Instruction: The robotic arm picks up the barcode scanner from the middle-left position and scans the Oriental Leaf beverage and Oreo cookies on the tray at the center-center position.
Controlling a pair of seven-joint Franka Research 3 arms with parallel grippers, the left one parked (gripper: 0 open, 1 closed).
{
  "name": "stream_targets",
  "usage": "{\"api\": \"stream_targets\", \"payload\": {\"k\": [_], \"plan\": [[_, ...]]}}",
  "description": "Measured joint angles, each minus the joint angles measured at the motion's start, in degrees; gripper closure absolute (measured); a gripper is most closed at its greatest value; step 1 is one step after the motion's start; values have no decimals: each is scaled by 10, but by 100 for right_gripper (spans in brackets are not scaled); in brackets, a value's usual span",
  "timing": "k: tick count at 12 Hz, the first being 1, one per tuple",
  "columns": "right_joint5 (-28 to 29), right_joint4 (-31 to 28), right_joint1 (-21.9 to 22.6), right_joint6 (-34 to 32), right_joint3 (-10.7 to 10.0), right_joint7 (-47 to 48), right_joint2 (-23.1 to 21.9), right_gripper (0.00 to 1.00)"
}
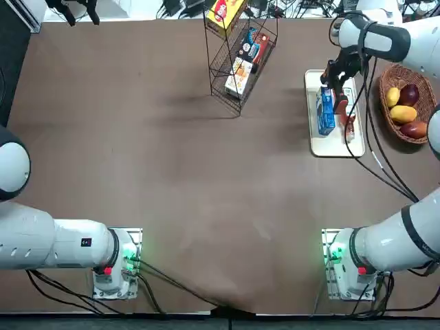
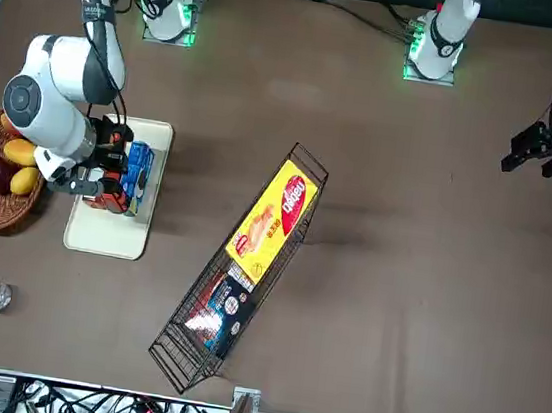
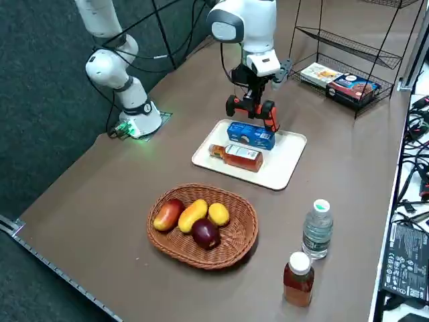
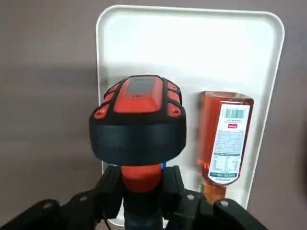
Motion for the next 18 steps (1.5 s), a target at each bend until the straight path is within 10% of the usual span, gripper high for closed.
{"api": "stream_targets", "payload": {"k": [18], "plan": [[2, -8, -5, -1, 9, 2, -11, 58]]}}
